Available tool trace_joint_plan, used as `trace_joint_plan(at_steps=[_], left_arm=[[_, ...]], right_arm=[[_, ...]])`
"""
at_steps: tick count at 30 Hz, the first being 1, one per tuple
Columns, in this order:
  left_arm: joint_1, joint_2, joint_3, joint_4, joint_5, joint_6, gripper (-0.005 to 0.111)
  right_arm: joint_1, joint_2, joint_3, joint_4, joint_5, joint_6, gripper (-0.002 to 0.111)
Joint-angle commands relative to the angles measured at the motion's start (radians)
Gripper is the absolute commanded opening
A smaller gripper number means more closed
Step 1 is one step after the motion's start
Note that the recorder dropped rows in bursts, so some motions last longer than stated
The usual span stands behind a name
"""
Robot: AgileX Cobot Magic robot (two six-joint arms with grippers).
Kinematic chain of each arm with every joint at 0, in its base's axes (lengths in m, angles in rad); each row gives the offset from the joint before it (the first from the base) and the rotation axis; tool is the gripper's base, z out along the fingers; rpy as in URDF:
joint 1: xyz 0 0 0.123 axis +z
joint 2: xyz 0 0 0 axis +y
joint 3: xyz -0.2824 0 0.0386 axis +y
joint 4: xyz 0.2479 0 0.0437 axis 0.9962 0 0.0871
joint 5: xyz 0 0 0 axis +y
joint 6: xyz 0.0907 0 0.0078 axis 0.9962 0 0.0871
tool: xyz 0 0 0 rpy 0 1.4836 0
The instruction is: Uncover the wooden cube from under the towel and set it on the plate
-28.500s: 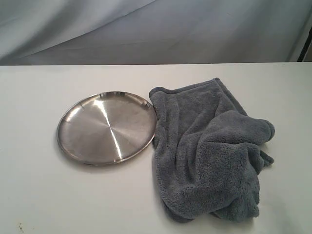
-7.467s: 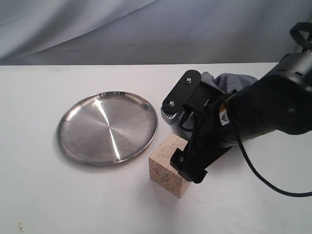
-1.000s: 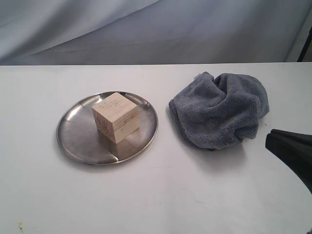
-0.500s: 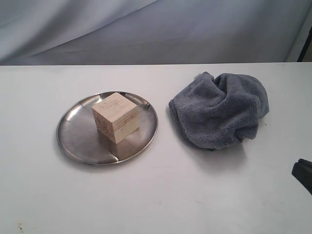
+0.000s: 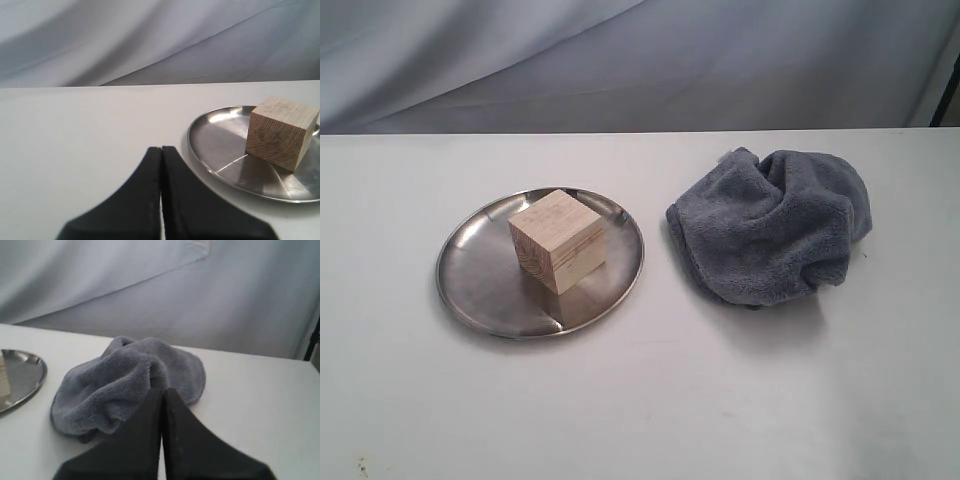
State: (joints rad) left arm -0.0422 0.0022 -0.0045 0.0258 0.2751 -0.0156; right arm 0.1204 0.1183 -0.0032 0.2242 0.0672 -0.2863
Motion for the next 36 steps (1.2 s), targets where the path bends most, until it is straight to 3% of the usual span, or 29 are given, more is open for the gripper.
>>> trace_joint_plan(at_steps=[1, 15, 22, 36], left_arm=[[0.002, -0.002, 0.004, 0.0, -0.009, -0.007, 0.0], [0.002, -0.002, 0.004, 0.0, -0.013, -0.007, 0.0], [0.002, -0.002, 0.004, 0.0, -0.013, -0.007, 0.0], [0.002, -0.002, 0.004, 0.0, -0.013, -0.007, 0.0]], right_arm=[[-0.105, -0.118, 0.003, 0.004, 0.059, 0.006, 0.0], [-0.129, -0.09, 0.003, 0.011, 0.027, 0.005, 0.0], [-0.129, -0.103, 0.003, -0.247, 0.054, 0.25, 0.0], [-0.129, -0.103, 0.003, -0.273, 0.072, 0.26, 0.0]])
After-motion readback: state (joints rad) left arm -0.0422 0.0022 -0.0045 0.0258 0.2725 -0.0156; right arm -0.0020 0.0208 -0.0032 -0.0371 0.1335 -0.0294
